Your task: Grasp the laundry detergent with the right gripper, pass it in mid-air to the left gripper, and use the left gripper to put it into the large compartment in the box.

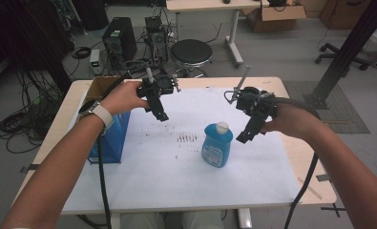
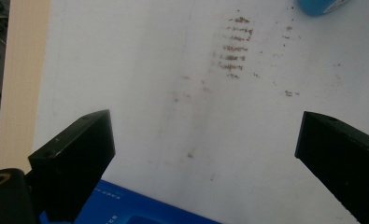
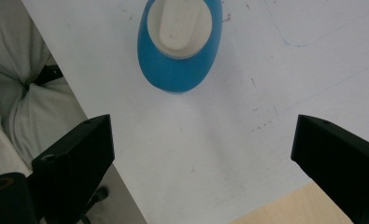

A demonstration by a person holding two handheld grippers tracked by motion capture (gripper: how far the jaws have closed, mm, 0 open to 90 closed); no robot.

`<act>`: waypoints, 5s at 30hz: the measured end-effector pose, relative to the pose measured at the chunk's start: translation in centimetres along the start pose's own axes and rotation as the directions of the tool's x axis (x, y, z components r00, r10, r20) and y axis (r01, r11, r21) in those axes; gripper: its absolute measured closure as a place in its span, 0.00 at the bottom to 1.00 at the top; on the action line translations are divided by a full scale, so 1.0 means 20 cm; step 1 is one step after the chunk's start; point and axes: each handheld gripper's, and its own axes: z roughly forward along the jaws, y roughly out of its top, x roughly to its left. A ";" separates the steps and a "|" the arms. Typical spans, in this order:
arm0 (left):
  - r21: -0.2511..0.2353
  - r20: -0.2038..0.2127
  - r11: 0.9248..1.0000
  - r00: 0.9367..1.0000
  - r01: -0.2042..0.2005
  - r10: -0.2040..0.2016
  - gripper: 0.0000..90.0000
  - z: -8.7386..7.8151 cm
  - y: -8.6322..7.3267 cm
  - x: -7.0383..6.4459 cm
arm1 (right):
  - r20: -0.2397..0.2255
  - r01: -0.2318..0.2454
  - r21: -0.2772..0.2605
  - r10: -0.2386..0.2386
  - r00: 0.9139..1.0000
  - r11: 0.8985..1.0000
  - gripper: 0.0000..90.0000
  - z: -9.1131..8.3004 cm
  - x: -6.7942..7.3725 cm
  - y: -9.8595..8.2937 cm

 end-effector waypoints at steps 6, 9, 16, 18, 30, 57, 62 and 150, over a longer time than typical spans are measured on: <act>-0.002 -0.005 1.000 1.000 -0.002 0.002 0.06 -0.01 0.00 0.00 | 0.008 -0.022 -0.002 0.022 1.000 1.000 0.07 -0.01 0.01 -0.01; -0.003 -0.007 1.000 1.000 -0.005 0.005 0.06 -0.02 -0.01 -0.01 | 0.009 -0.028 -0.003 0.028 1.000 1.000 0.07 -0.02 0.01 -0.01; -0.011 -0.012 1.000 1.000 -0.001 0.001 0.06 -0.02 -0.01 -0.02 | 0.003 -0.063 0.000 0.063 0.998 0.998 0.07 0.00 0.03 -0.02; -0.017 -0.014 1.000 1.000 0.001 -0.001 0.06 -0.03 -0.01 -0.02 | 0.002 -0.080 0.005 0.080 0.997 0.997 0.07 0.01 0.04 -0.02; -0.027 -0.020 1.000 1.000 0.000 -0.001 0.06 -0.04 -0.02 -0.02 | -0.023 -0.162 0.007 0.162 0.986 0.987 0.06 0.03 0.05 -0.04; -0.023 -0.025 1.000 1.000 -0.002 0.001 0.06 -0.05 -0.03 -0.04 | -0.040 -0.222 -0.039 0.220 0.975 0.974 0.07 0.08 0.09 -0.03; -0.021 -0.023 1.000 1.000 -0.003 0.003 0.06 -0.04 -0.02 -0.04 | -0.049 -0.231 -0.079 0.228 0.973 0.970 0.07 0.11 0.09 -0.04; -0.019 -0.018 1.000 1.000 0.006 -0.006 0.06 -0.01 -0.03 -0.04 | -0.063 -0.214 -0.698 0.239 0.969 0.684 0.07 0.63 0.22 -0.46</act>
